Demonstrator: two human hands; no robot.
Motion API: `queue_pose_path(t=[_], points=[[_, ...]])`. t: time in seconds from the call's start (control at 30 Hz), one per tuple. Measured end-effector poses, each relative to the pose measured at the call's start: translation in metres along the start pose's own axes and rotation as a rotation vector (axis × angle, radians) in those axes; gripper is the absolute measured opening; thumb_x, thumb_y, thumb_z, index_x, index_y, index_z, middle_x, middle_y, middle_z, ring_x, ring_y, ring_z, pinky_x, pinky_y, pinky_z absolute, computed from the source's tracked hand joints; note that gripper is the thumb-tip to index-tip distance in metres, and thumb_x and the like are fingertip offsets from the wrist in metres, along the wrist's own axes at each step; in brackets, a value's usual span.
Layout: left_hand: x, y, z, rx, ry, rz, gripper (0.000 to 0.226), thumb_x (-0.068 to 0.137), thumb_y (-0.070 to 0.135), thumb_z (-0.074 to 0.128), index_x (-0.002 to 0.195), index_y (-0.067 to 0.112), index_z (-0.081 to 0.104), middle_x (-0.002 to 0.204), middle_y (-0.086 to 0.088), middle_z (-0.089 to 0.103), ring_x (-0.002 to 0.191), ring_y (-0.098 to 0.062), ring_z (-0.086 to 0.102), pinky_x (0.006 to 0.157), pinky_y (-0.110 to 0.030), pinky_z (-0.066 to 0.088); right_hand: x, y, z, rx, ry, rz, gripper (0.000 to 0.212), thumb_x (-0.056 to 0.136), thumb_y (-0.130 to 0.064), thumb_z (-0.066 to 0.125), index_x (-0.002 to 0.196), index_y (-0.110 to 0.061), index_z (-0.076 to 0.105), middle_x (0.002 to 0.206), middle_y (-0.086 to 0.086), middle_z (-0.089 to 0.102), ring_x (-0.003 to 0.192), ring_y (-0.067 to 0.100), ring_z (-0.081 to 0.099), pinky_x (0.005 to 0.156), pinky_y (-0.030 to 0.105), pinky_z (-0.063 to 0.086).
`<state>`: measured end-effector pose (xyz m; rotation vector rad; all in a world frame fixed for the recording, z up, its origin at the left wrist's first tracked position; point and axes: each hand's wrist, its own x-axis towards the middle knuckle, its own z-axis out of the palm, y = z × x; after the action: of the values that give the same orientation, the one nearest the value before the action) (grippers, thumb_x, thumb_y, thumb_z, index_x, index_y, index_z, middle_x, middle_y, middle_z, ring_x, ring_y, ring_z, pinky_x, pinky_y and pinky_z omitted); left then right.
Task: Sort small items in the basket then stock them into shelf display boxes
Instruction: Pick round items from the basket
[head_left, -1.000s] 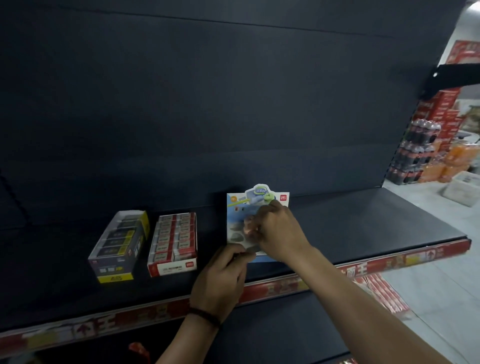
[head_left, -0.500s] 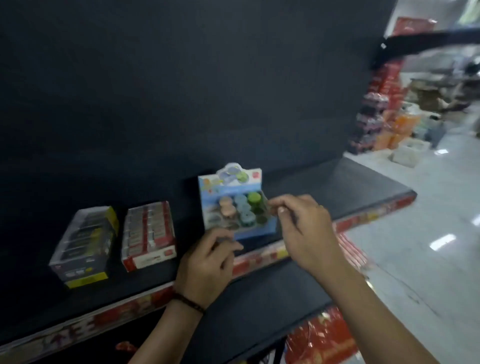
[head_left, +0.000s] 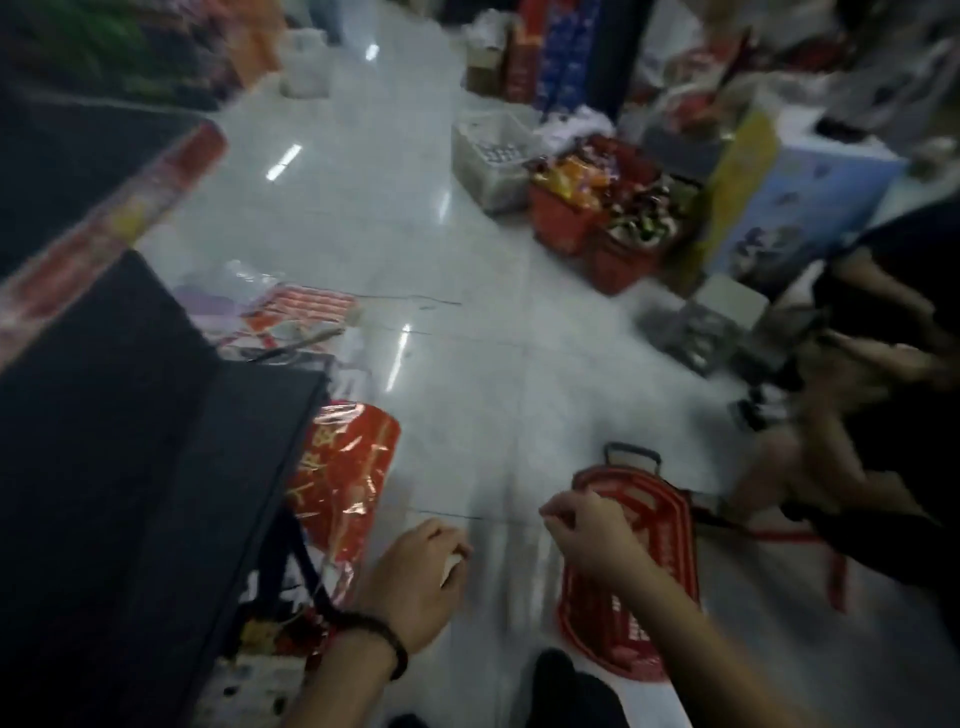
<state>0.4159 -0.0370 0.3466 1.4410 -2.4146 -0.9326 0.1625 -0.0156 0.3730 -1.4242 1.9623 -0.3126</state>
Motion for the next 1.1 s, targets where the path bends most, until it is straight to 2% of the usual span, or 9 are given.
queue_pose_path(t=[0.1, 0.17, 0.4, 0.5, 0.63, 0.73, 0.8, 0.93, 1.1], points=[[0.035, 0.023, 0.053, 0.013, -0.211, -0.007, 0.012, 0.093, 0.036, 0.061, 0.092, 0.047, 0.057, 0.099, 0.020, 0.060, 0.086, 0.001, 0.057, 0.084, -0.026, 0.052, -0.007, 0.091, -0.015, 0.035, -0.007, 0.205, 0.021, 0.099, -0.020, 0.063, 0.108, -0.018, 0.082, 0.106, 0.001, 0.080, 0.099, 0.018, 0.073, 0.075, 0.023, 0.043], [0.064, 0.043, 0.084, 0.031, -0.303, -0.026, 0.012, 0.095, 0.035, 0.062, 0.092, 0.047, 0.058, 0.101, 0.022, 0.059, 0.086, 0.002, 0.056, 0.083, -0.020, 0.049, -0.006, 0.150, -0.020, 0.100, -0.006, 0.342, 0.020, 0.100, -0.021, 0.060, 0.102, -0.021, 0.080, 0.097, -0.004, 0.077, 0.088, 0.017, 0.071, 0.073, 0.027, 0.050], [0.188, 0.070, 0.228, 0.051, -0.420, -0.116, 0.017, 0.102, 0.029, 0.057, 0.116, 0.037, 0.060, 0.115, 0.015, 0.052, 0.109, -0.008, 0.056, 0.094, -0.025, 0.051, 0.063, 0.328, 0.007, 0.155, -0.125, 0.544, 0.013, 0.101, -0.029, 0.056, 0.096, -0.029, 0.069, 0.093, -0.004, 0.072, 0.083, 0.011, 0.071, 0.077, 0.035, 0.064], [0.254, 0.059, 0.326, 0.042, -0.409, -0.129, 0.030, 0.101, 0.027, 0.060, 0.129, 0.039, 0.054, 0.125, 0.016, 0.041, 0.121, -0.009, 0.048, 0.102, -0.026, 0.048, 0.135, 0.400, 0.045, 0.060, -0.103, 0.499, 0.022, 0.102, -0.027, 0.050, 0.088, -0.028, 0.067, 0.094, -0.008, 0.069, 0.084, 0.013, 0.070, 0.075, 0.036, 0.062], [0.308, 0.027, 0.448, -0.042, -0.319, -0.225, 0.051, 0.098, 0.025, 0.064, 0.141, 0.038, 0.041, 0.134, 0.009, 0.035, 0.131, -0.017, 0.045, 0.107, -0.041, 0.051, 0.227, 0.475, 0.111, 0.027, -0.110, 0.516, 0.019, 0.099, -0.028, 0.060, 0.113, -0.024, 0.072, 0.115, 0.003, 0.070, 0.102, 0.025, 0.069, 0.084, 0.038, 0.058], [0.324, -0.009, 0.530, -0.023, -0.248, -0.297, 0.079, 0.097, 0.032, 0.066, 0.160, 0.035, 0.017, 0.163, 0.002, 0.014, 0.152, -0.027, 0.020, 0.115, -0.049, 0.042, 0.285, 0.530, 0.175, 0.004, -0.171, 0.566, 0.034, 0.097, -0.029, 0.063, 0.130, -0.020, 0.062, 0.129, 0.012, 0.063, 0.116, 0.036, 0.067, 0.094, 0.044, 0.057], [0.336, -0.037, 0.569, -0.046, -0.187, -0.364, 0.094, 0.095, 0.036, 0.069, 0.163, 0.034, 0.005, 0.171, 0.000, -0.001, 0.159, -0.030, 0.007, 0.119, -0.055, 0.035, 0.324, 0.565, 0.220, -0.046, -0.181, 0.586, 0.045, 0.097, -0.030, 0.060, 0.141, -0.020, 0.052, 0.139, 0.015, 0.055, 0.120, 0.041, 0.065, 0.098, 0.048, 0.056], [0.356, -0.074, 0.613, -0.205, -0.048, -0.367, 0.099, 0.092, 0.028, 0.072, 0.164, 0.032, 0.003, 0.169, 0.002, 0.018, 0.155, -0.023, 0.025, 0.120, -0.050, 0.039, 0.397, 0.614, 0.295, -0.106, -0.152, 0.562, 0.060, 0.101, -0.031, 0.058, 0.157, -0.027, 0.035, 0.154, 0.019, 0.042, 0.123, 0.044, 0.063, 0.098, 0.048, 0.053], [0.350, -0.084, 0.630, -0.342, 0.029, -0.373, 0.100, 0.093, 0.024, 0.074, 0.162, 0.043, 0.005, 0.162, 0.017, 0.027, 0.150, -0.003, 0.033, 0.115, -0.034, 0.041, 0.450, 0.645, 0.360, -0.043, -0.091, 0.571, 0.066, 0.104, -0.041, 0.059, 0.161, -0.028, 0.028, 0.146, 0.021, 0.050, 0.125, 0.044, 0.062, 0.103, 0.049, 0.050]])
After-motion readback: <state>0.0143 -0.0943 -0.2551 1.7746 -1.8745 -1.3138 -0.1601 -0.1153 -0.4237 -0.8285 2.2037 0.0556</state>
